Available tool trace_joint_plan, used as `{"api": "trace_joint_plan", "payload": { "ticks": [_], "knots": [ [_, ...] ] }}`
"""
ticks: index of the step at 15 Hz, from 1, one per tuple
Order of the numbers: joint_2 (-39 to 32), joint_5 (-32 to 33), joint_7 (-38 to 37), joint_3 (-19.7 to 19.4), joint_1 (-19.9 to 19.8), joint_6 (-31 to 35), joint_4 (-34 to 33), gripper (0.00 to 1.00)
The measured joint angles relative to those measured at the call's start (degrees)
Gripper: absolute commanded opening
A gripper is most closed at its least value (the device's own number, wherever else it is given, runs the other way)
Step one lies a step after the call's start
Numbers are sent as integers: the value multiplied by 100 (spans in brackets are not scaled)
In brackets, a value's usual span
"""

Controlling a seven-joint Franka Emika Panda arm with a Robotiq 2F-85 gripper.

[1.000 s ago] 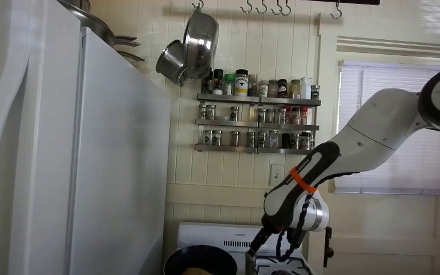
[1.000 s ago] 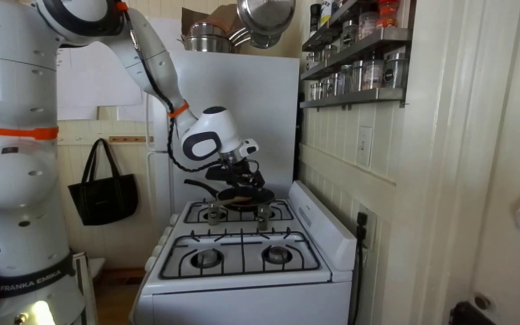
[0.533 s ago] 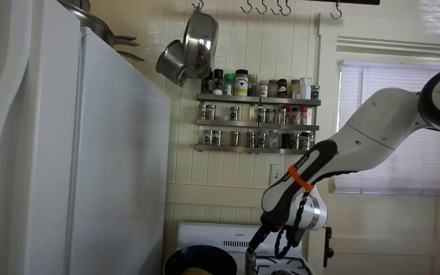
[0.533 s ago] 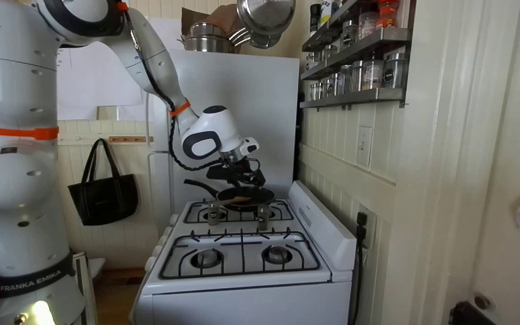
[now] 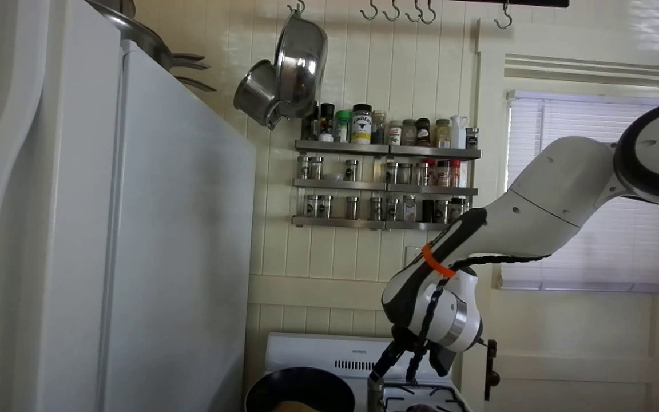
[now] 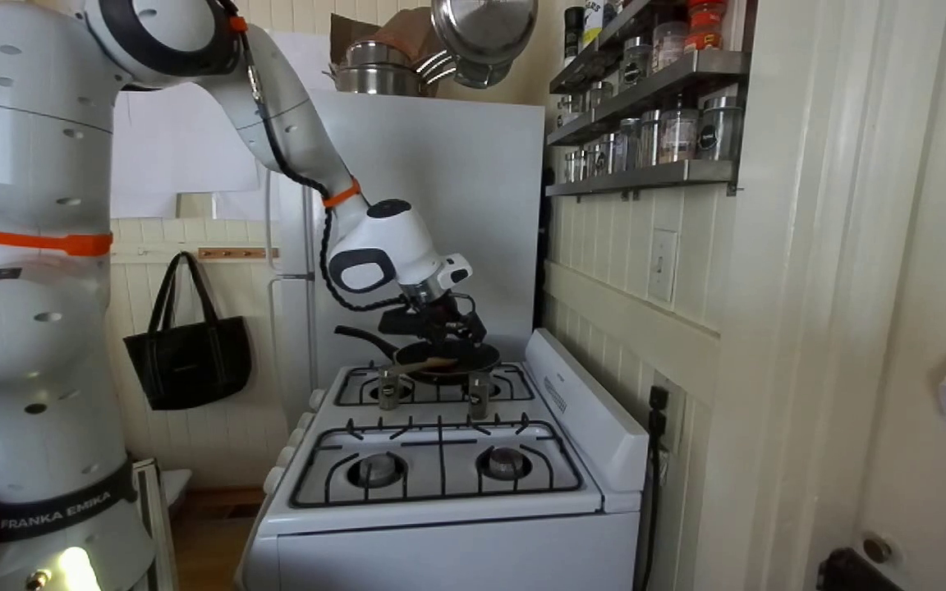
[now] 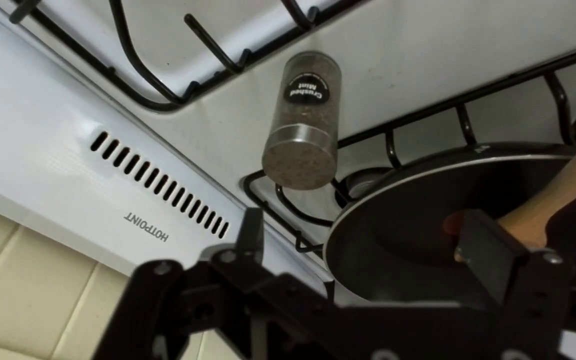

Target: Put one of the glass containers on the stove on the middle shelf

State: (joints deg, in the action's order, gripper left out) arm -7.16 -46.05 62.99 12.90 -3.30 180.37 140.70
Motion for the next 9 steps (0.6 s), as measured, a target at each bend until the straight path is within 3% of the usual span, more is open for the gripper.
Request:
{"api": "trace_joint_plan", "payload": {
  "ticks": [9],
  "knots": [
    [-531, -1532, 1868, 805, -1042, 23, -474, 100]
  ]
}}
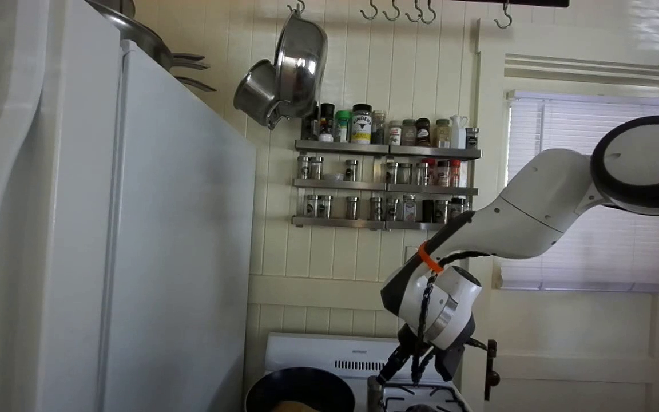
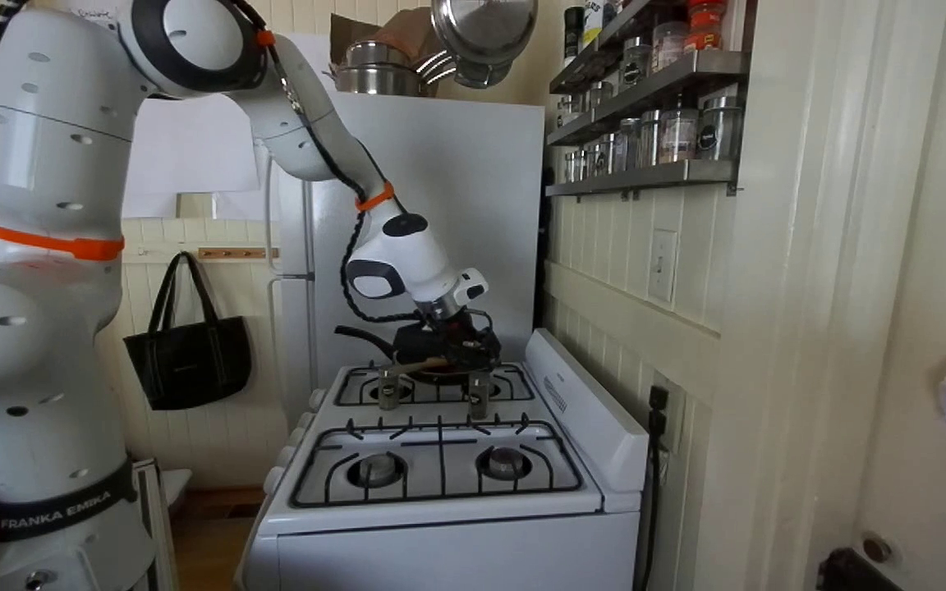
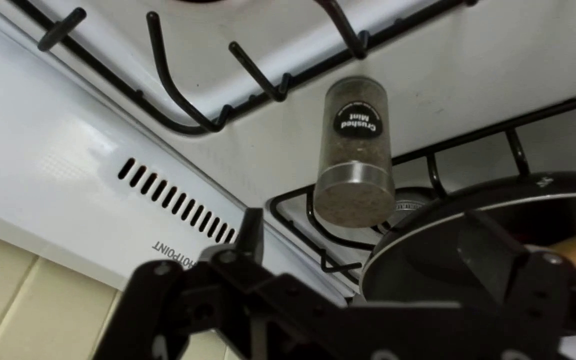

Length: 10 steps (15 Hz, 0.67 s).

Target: Put one of the glass containers on the stove on the middle shelf

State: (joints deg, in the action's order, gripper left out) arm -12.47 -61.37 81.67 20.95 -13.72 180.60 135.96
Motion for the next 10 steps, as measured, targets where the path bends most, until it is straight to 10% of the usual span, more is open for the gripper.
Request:
{"api": "trace_joint_plan", "payload": {
  "ticks": [10],
  "knots": [
    [-813, -1227, 1647, 914, -1006, -21, -516, 100]
  ]
}}
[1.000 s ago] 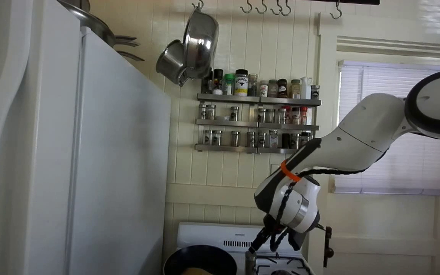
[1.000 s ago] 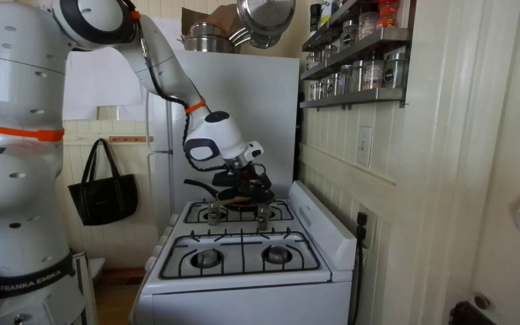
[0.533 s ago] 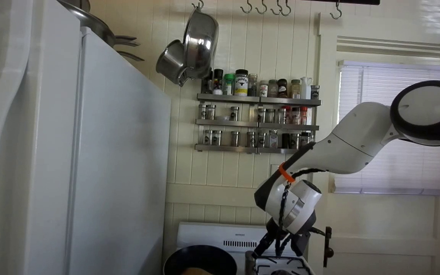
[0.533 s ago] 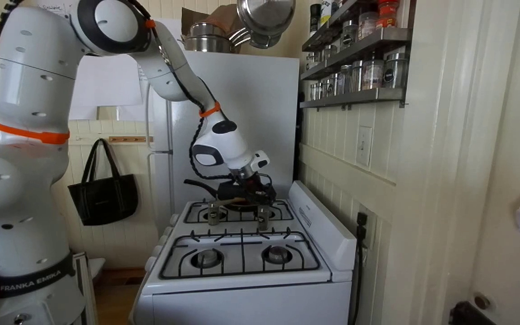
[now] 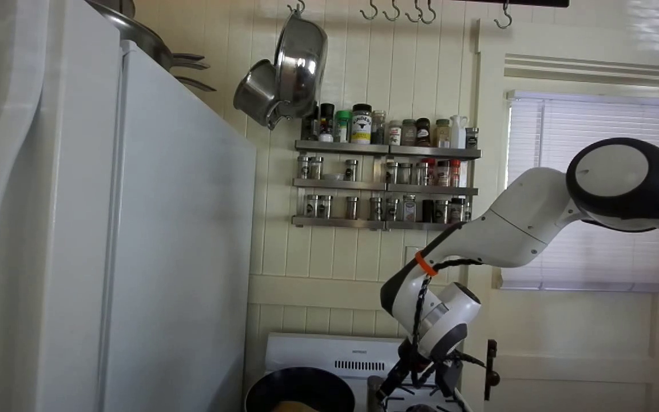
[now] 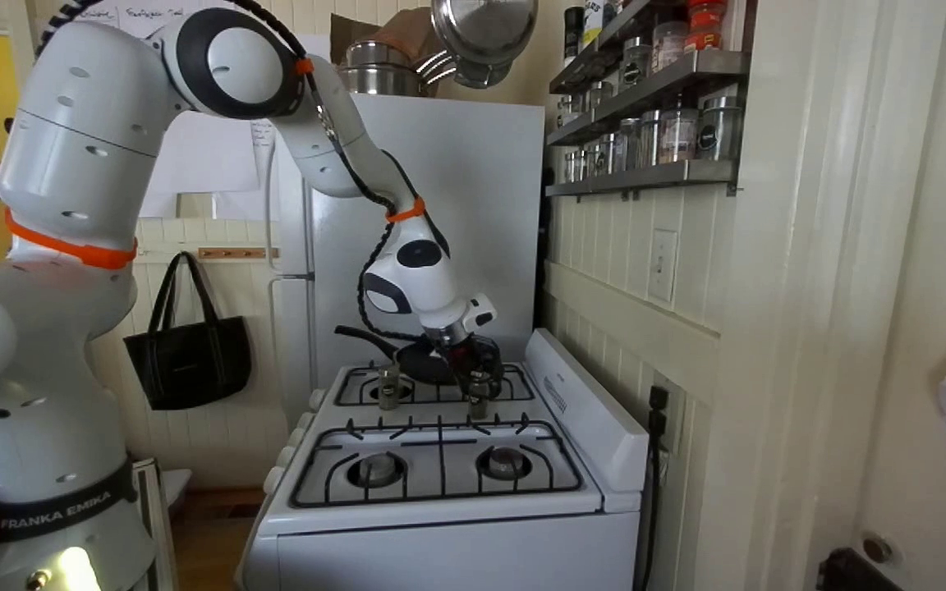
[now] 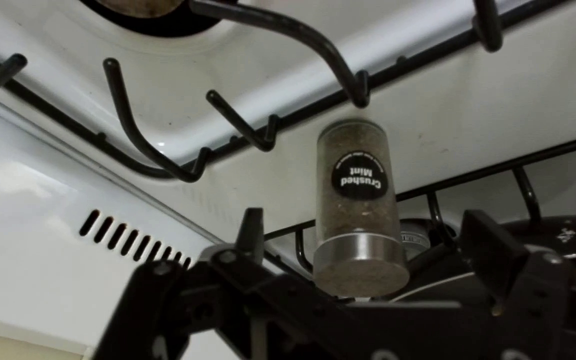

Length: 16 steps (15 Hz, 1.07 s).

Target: Put one of the glass containers on the stove on the middle shelf

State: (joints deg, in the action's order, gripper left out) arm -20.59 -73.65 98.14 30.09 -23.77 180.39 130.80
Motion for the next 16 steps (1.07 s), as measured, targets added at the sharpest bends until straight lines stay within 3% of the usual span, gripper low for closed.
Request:
{"api": "trace_joint_plan", "payload": {
  "ticks": [6, 16],
  "knots": [
    [-378, -710, 984, 452, -421, 0, -333, 100],
    [-805, -1638, 2067, 652, -619, 0, -690, 100]
  ]
}}
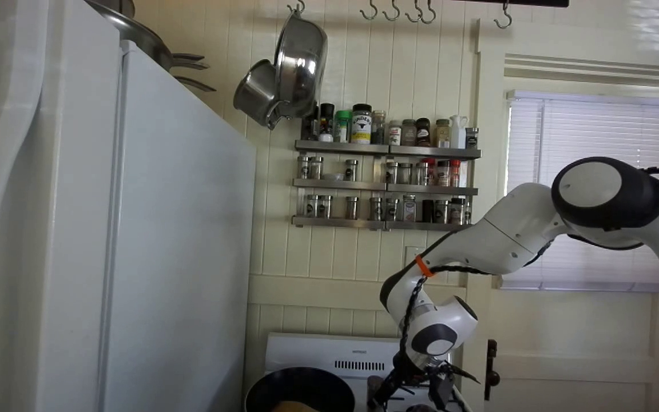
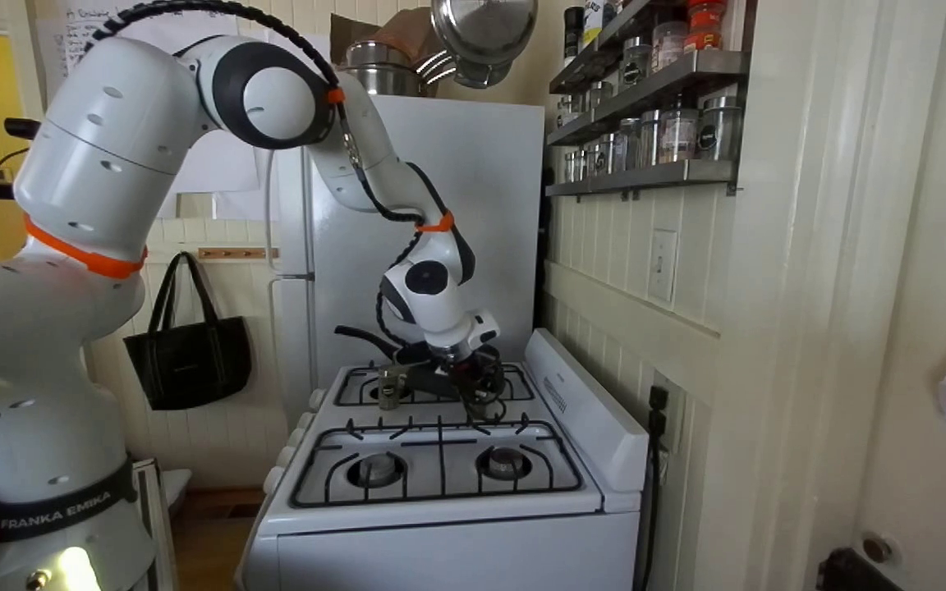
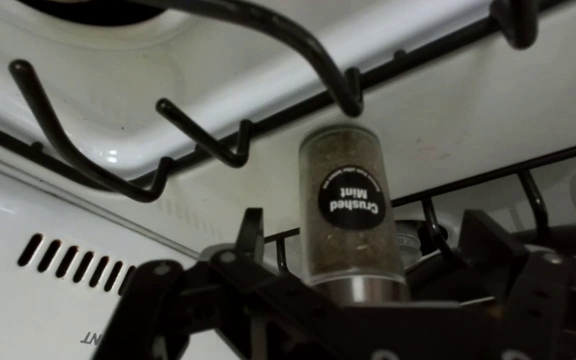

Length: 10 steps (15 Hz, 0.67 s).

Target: Put one of the glass containers on the stove on the middle shelf

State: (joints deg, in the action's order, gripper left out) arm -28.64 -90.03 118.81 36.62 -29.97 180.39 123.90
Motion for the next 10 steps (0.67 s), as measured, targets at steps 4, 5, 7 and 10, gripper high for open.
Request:
{"api": "trace_joint_plan", "payload": {
  "ticks": [4, 5, 7, 10],
  "knots": [
    [-57, -396, 395, -8, -4, 0, -98, 100],
    [-77, -450, 470, -9, -4, -3, -100, 100],
    [-119, -566, 638, -13, -2, -5, -102, 75],
    [-156, -783, 925, -39, 0, -7, -124, 59]
  ]
}}
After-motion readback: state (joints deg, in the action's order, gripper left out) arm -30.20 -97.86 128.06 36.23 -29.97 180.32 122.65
